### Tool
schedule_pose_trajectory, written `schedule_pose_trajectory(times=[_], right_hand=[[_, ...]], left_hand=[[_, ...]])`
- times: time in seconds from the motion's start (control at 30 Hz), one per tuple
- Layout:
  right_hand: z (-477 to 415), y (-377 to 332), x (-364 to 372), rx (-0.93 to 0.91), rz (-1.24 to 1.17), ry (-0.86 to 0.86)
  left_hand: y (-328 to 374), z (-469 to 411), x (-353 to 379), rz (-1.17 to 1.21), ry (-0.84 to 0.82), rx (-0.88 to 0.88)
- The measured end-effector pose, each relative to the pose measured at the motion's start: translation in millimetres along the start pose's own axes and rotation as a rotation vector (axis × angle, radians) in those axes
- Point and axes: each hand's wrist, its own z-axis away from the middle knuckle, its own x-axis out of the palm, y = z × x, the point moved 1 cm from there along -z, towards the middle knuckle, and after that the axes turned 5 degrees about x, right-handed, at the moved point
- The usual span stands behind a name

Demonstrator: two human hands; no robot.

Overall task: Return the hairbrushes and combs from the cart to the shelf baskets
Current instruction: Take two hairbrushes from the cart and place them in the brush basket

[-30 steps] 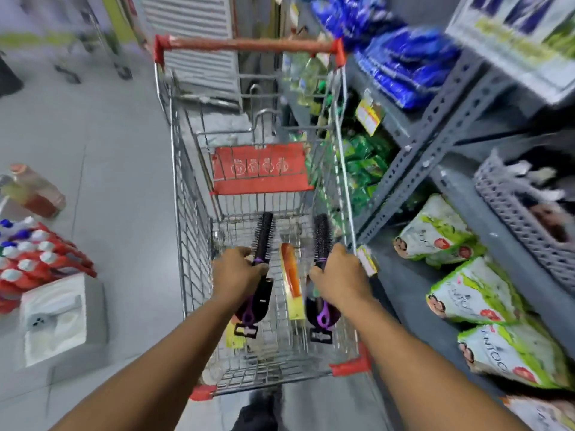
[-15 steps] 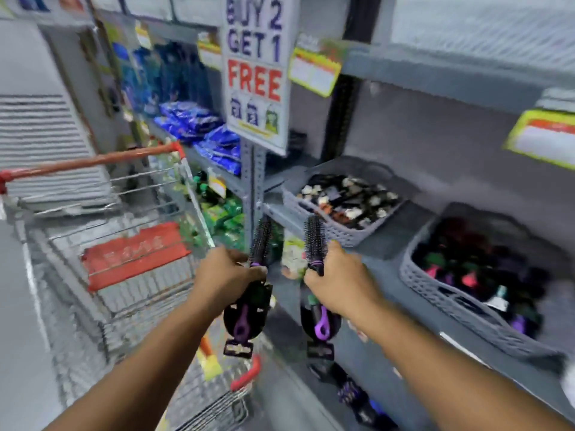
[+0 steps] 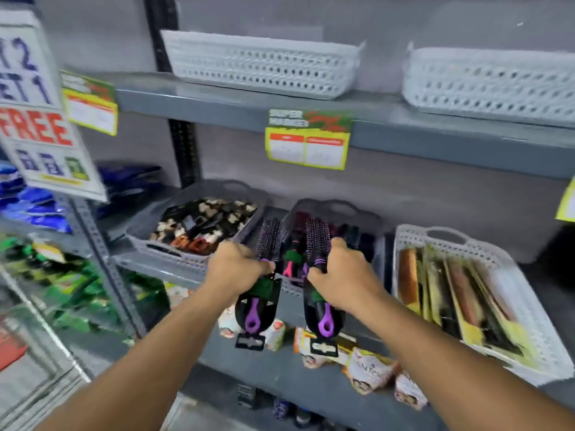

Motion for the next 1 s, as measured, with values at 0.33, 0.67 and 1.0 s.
schedule_pose_trajectory(times=[0.33,0.67,1.0], right_hand=[[-67.8,60.6,-29.9,0.207,0.065,0.066],[-134.8,77.1,6.7,0.309,0.266,0.149],[-137.4,103.7,56.3,0.394,0.414,0.051]], left_hand=[[63.8,-75.0,87.0,-0.109,-0.11,0.035],[60.4,-114.4,158.5,-0.255,-0.132,0.001],[39.2,-114.8,187.4,-0.324,-0.164,-0.021]])
